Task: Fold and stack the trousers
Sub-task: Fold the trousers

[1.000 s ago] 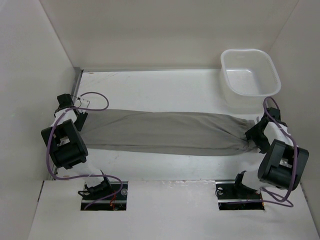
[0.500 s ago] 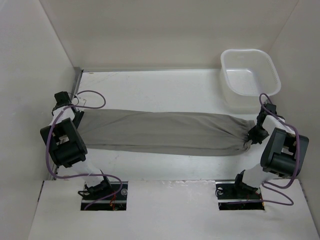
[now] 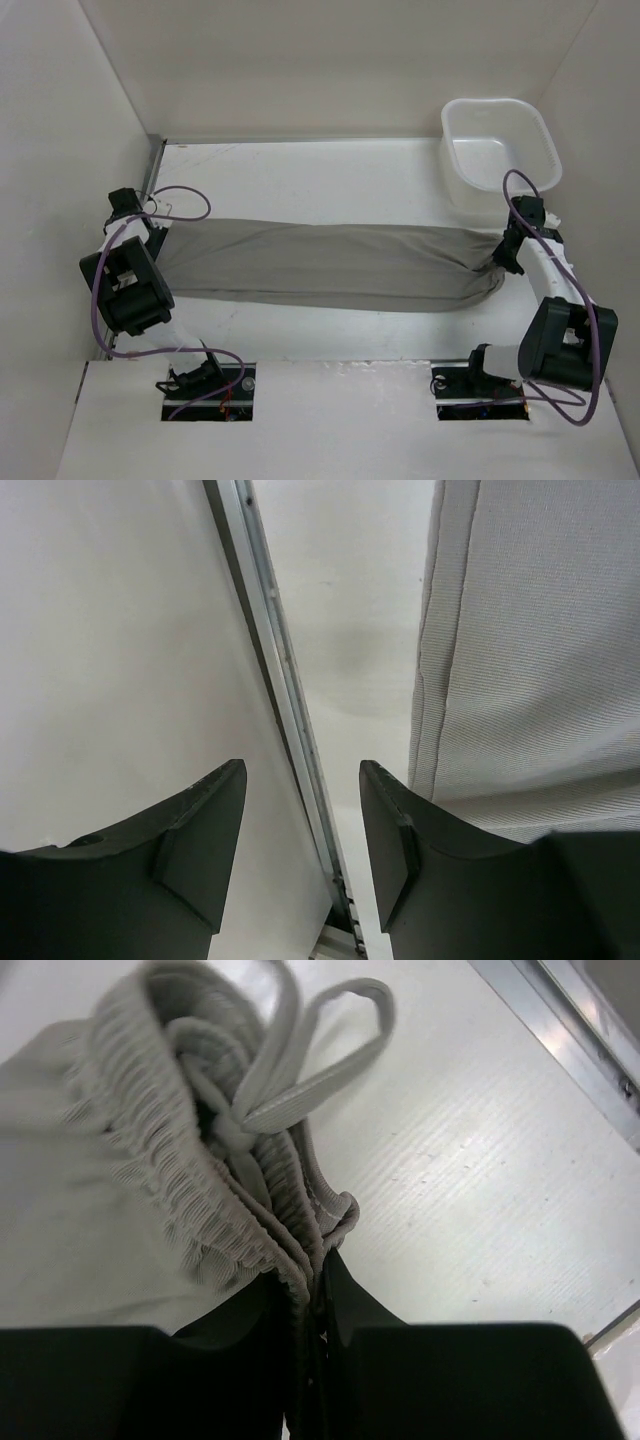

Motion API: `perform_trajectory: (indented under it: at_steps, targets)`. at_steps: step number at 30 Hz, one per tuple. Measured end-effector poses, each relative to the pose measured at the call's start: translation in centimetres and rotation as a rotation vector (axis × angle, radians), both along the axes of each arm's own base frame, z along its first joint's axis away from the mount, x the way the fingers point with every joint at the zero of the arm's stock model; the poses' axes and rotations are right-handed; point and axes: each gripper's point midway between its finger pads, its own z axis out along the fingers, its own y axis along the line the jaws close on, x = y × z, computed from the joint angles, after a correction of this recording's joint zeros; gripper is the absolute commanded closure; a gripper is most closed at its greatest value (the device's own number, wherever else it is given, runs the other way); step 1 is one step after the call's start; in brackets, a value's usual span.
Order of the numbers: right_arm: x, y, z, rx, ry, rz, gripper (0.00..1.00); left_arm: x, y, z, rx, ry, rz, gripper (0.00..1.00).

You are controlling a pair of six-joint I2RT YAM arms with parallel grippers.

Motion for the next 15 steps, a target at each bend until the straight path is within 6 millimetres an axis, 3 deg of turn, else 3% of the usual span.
perform_trajectory:
  at_steps: [8, 11, 15]
  targets:
    - [2.3, 3.2, 3.5, -0.152, -0.029, 0.247, 1.0, -0.6, -0.2, -0.7, -0.017, 0.01, 0.002, 0.52]
    - [3.7, 5.0, 5.8, -0.233, -0.051, 0.362, 1.0, -0.6, -0.3, -0.8, -0.019, 0.01, 0.001, 0.52]
    - [6.0, 8.9, 9.8, -0.329, -0.123, 0.52, 1.0, -0.4, -0.2, -1.0, -0.02, 0.006, -0.001, 0.54]
